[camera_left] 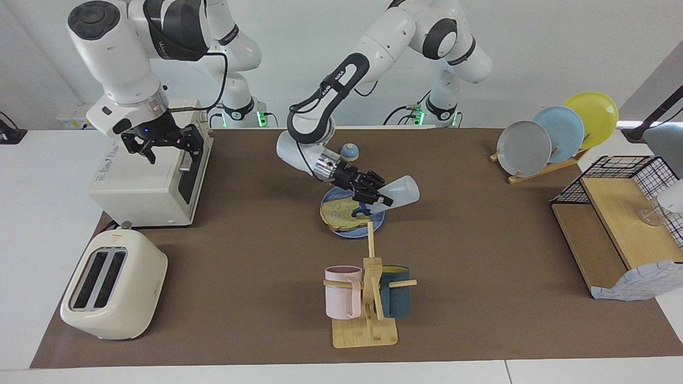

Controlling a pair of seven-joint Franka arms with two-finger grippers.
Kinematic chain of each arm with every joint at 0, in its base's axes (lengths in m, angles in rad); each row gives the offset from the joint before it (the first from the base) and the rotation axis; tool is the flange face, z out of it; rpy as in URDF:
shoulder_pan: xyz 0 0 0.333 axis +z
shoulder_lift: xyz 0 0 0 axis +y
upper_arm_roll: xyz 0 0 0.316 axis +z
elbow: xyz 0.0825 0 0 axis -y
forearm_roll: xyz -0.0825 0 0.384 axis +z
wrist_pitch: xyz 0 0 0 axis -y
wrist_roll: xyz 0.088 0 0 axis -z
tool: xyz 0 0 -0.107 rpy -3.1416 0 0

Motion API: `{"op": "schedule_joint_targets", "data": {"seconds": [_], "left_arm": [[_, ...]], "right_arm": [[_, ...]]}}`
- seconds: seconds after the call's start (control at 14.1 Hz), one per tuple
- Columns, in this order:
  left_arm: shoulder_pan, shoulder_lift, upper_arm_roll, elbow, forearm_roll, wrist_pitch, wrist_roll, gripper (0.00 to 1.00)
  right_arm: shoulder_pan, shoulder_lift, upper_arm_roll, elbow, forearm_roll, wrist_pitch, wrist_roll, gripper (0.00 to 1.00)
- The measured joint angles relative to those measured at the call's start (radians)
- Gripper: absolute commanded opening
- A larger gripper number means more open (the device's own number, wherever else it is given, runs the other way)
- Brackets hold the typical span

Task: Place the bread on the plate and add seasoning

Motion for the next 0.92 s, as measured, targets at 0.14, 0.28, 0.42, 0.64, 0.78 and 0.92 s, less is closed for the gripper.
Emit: {"op": "schedule_joint_targets", "data": {"seconds": [0.14, 0.28, 0.42, 0.64, 0.78, 0.92], "left_arm": [[0.020, 0.000, 0.000, -0.003, 0.005, 0.006, 0.000, 0.00], [0.013, 0.000, -0.008, -0.003, 0.005, 0.006, 0.000, 0.00], [-0.022, 0.000, -0.011, -0.002, 0.000, 0.003, 0.000, 0.00], [-0.090, 0.000, -0.013, 0.004, -0.011, -0.022, 0.000, 0.00], [-0.099, -0.001, -0.012, 0.004, -0.016, -0.027, 0.000, 0.00], [-0.089, -0.001, -0.005, 0.004, -0.028, -0.026, 0.000, 0.00]], "right_arm": [[0.000, 0.000, -0.015, 0.001, 0.000, -0.001, -0.001, 1.00], [0.000, 0.000, -0.023, 0.002, 0.000, -0.002, -0.001, 1.00], [0.000, 0.000, -0.023, 0.002, 0.000, -0.003, -0.001, 1.00], [0.001, 0.000, -0.022, 0.002, 0.000, -0.004, -0.001, 1.00], [0.001, 0.000, -0.022, 0.002, 0.000, -0.004, -0.001, 1.00], [0.000, 0.000, -0.022, 0.002, 0.000, -0.004, -0.001, 1.00]]}}
